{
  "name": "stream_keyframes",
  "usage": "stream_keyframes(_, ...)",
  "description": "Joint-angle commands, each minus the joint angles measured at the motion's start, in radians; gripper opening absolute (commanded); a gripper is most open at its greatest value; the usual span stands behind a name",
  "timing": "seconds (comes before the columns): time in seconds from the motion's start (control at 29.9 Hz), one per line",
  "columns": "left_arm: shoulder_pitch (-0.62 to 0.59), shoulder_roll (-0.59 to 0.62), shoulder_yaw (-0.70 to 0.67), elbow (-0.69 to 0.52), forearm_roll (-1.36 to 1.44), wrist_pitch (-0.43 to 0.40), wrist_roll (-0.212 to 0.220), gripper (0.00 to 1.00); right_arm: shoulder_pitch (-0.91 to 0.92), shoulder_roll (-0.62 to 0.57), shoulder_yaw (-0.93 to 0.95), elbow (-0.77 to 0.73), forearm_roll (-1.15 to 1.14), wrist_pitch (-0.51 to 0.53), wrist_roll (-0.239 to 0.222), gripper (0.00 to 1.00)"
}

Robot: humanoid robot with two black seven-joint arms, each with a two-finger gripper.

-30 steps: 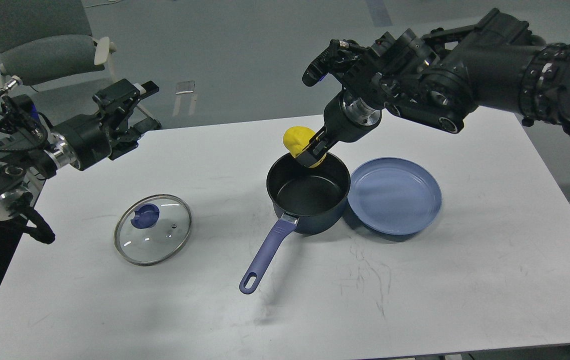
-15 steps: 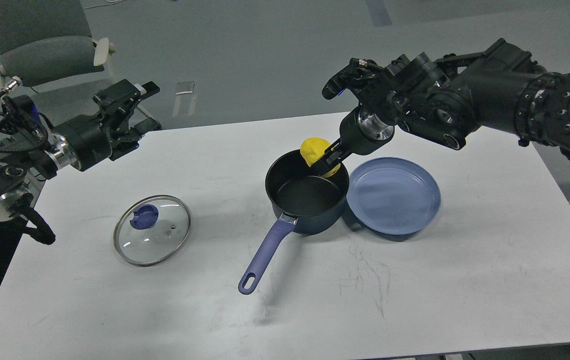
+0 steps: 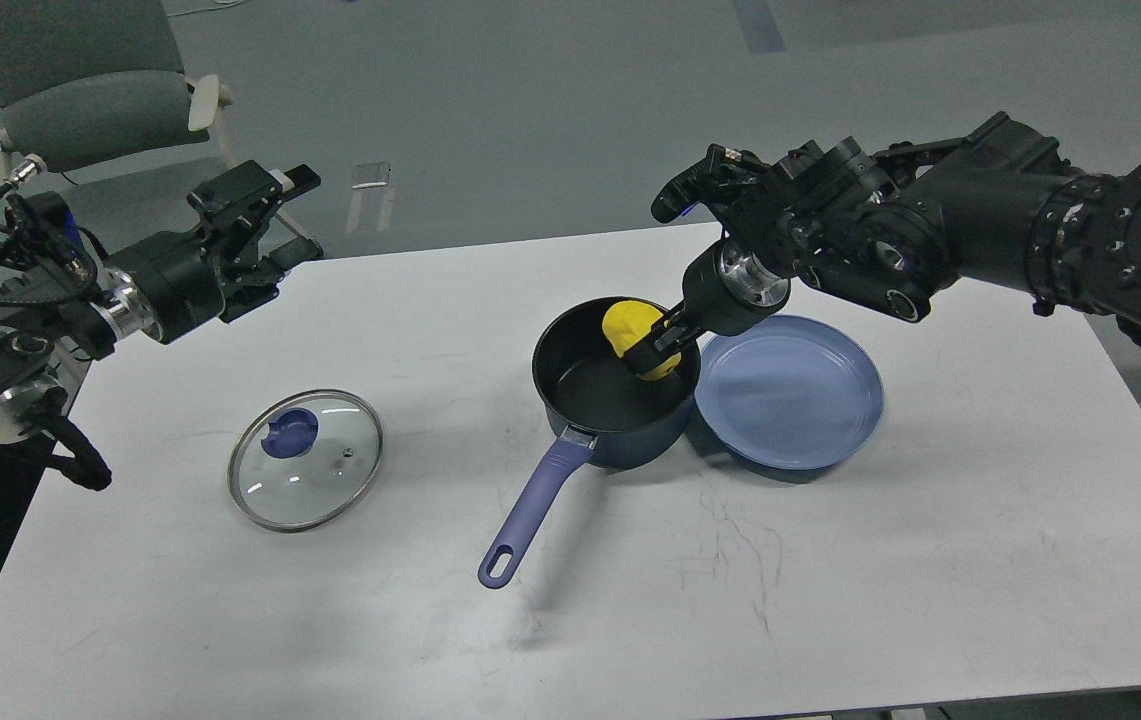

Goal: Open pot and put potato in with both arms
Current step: 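Lower the potato into the pot with the right gripper, then open the right gripper and raise it out of the pot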

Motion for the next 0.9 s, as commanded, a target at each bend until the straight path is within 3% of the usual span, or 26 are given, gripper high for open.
stream_keyframes(0.0,0.0,0.001,0.0,0.0,0.0,0.0,0.0,0.98,-0.001,0.0,0.0,-0.001,0.004,-0.001,0.0,0.45)
stream_keyframes(0.1,0.0,0.001,0.0,0.0,0.0,0.0,0.0,0.98,-0.002,0.0,0.002,0.001,0.004,-0.003,0.0,0.48)
stream_keyframes(0.23,0.0,0.001,0.0,0.0,0.0,0.0,0.0,0.98,-0.002,0.0,0.003,0.001,0.016,-0.017,0.0,0.63)
stream_keyframes(0.37,0.0,-0.001,0.0,0.0,0.0,0.0,0.0,0.98,-0.004,0.0,0.003,0.001,0.019,-0.015,0.0,0.66)
stream_keyframes(0.57,0.002,0.001,0.0,0.0,0.0,0.0,0.0,0.98,-0.002,0.0,0.003,0.001,0.019,-0.014,0.0,0.92)
stream_keyframes(0.87,0.002,-0.001,0.0,0.0,0.0,0.0,0.0,0.98,0.03,0.0,0.014,-0.007,0.055,-0.014,0.0,0.94)
